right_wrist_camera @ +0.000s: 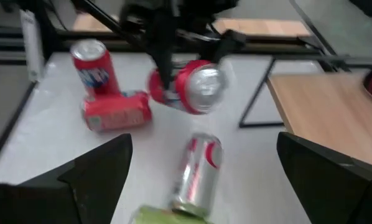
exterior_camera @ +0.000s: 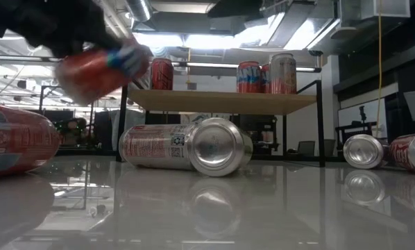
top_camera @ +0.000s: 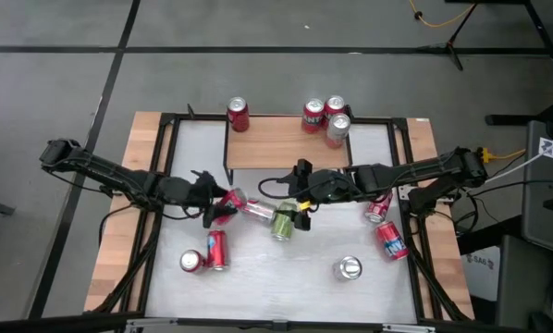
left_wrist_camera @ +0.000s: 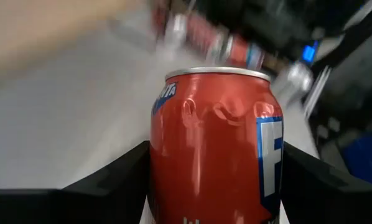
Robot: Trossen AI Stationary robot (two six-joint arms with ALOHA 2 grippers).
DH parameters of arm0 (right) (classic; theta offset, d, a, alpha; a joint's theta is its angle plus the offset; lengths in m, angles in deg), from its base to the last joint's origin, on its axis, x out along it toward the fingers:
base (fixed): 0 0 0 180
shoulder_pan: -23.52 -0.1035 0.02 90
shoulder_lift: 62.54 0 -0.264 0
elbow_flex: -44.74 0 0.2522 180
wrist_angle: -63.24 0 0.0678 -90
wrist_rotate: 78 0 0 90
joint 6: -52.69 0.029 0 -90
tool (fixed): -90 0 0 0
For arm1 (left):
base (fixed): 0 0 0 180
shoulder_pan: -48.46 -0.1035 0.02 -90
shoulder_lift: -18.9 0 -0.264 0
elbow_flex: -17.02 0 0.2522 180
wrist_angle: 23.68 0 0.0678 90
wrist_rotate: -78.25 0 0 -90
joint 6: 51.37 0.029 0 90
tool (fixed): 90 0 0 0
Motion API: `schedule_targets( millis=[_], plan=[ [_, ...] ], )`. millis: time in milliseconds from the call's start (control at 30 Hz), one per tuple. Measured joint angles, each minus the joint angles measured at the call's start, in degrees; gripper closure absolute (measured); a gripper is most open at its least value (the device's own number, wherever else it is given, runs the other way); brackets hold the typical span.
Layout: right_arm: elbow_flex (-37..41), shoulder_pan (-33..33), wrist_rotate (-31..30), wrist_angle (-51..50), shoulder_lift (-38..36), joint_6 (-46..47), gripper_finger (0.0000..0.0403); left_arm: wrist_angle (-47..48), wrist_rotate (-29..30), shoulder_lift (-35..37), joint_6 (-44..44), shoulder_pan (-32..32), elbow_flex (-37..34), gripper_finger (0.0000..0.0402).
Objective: Place canned beverage on shelf
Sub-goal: Put the orange soda can on the shelf aligned with the other orange soda can
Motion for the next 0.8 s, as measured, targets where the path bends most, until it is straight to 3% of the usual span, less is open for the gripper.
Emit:
schedule_targets(
  millis=[200, 367, 500, 800],
  plan=[
    [0.00, 0.00, 1.39, 3.96, -0.01, -1.39, 0.0013, -15.74, 7.85, 0.00, 13.47, -0.13, 0.02, 0.0131],
    [0.00, 0.48, 0.80, 6.04, -0.03, -1.47, 0.0013, -28.22, 10.73, -1.41, 24.53, -2.84, 0.04, 0.0131],
    [0.00, 1.27, -1.25, 5.83, -0.03, -1.54, 0.0013, -38.46, 9.65, -5.31, 29.99, -6.51, 0.15, 0.0131],
    [0.00, 3.12, -3.60, 5.27, -4.15, -3.00, 0.0013, -55.49, 0.71, -20.50, 31.23, -15.59, 2.13, 0.0131]
  ],
)
